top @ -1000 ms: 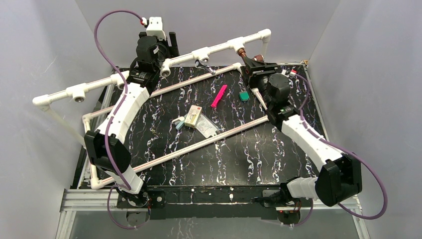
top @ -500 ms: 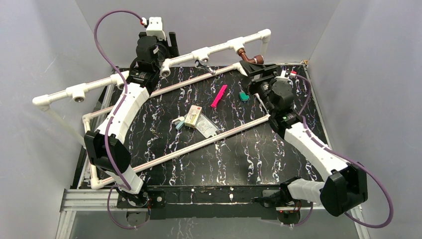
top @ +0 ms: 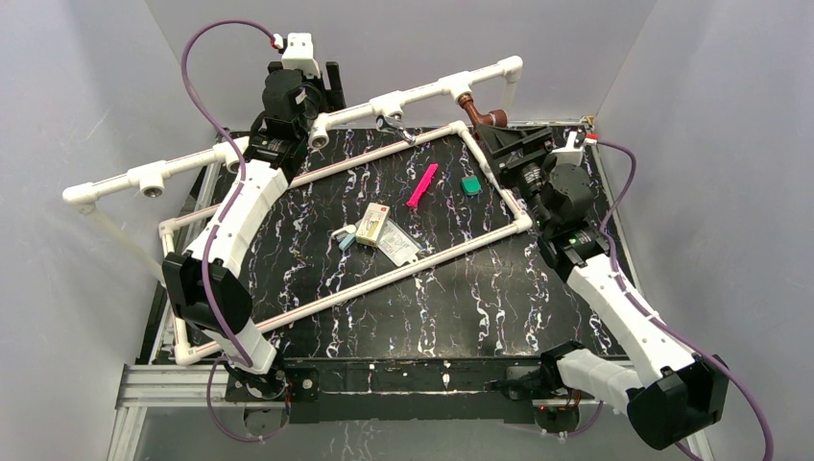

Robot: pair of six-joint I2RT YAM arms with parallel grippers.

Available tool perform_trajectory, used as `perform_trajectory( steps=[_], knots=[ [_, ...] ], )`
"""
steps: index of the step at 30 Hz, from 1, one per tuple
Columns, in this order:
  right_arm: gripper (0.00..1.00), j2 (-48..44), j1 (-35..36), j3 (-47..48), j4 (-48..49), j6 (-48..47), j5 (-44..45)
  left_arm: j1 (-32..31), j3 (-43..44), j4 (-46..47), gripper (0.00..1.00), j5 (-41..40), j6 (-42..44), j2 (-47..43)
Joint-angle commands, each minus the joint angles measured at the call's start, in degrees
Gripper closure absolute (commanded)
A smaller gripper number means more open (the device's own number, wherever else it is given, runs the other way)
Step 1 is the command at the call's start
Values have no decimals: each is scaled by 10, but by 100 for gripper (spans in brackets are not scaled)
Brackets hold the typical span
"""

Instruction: Install the water faucets

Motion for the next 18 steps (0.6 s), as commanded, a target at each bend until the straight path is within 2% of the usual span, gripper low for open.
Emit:
perform_trajectory(
  steps=[1, 6, 9, 18],
  knots=[
    [16, -22, -13, 18, -62, -108, -4, -9, -43, -128, 25, 23, 3, 18],
    [15, -41, -18, 24, -103, -203, 1, -9, -43, -129, 25, 20, 4, 18],
    [15, -49, -19, 31, -104, -293, -4, -9, -41, -130, 25, 21, 4, 20],
    [9, -55, -19, 56, -89, -691, -103, -9, -39, -131, 24, 20, 5, 19]
  ],
)
